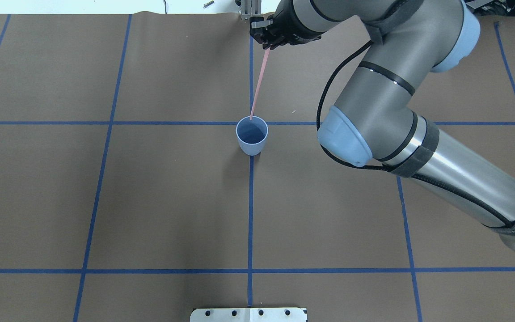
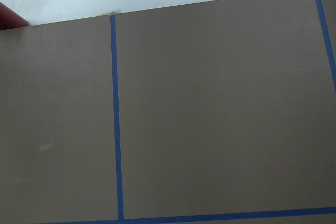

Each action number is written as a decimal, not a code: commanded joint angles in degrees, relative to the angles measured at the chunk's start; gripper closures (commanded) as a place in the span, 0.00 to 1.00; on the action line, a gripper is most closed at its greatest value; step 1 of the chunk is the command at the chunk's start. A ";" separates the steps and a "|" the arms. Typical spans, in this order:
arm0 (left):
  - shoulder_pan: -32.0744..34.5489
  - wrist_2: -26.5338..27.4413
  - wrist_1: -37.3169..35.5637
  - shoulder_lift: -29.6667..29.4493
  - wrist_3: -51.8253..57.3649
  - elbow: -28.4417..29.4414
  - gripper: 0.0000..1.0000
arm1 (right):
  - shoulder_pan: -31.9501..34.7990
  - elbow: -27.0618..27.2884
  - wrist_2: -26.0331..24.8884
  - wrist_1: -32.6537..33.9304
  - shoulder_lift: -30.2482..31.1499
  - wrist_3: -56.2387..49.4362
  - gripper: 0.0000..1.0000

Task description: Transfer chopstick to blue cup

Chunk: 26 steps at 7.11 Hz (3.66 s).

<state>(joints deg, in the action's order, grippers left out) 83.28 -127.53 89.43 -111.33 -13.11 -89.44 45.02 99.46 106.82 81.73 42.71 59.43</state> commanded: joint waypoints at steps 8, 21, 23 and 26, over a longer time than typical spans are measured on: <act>0.04 -0.08 0.21 -0.56 0.28 2.78 0.02 | -7.49 -0.85 -6.53 -0.43 2.47 -2.81 0.00; 0.13 -2.63 23.00 19.79 0.71 1.72 0.02 | 46.29 -5.84 24.60 7.22 51.86 -75.08 0.00; 3.97 -5.24 21.59 21.05 2.11 1.90 0.02 | 47.08 -6.29 24.84 7.83 51.87 -74.72 0.00; 10.06 -5.36 6.14 20.89 13.01 -0.20 0.02 | 49.89 -6.74 25.37 8.27 52.13 -74.55 0.00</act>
<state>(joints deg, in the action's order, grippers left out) 91.65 -133.07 101.37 -90.31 -2.77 -88.46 93.94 92.81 131.89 89.80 94.68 -15.16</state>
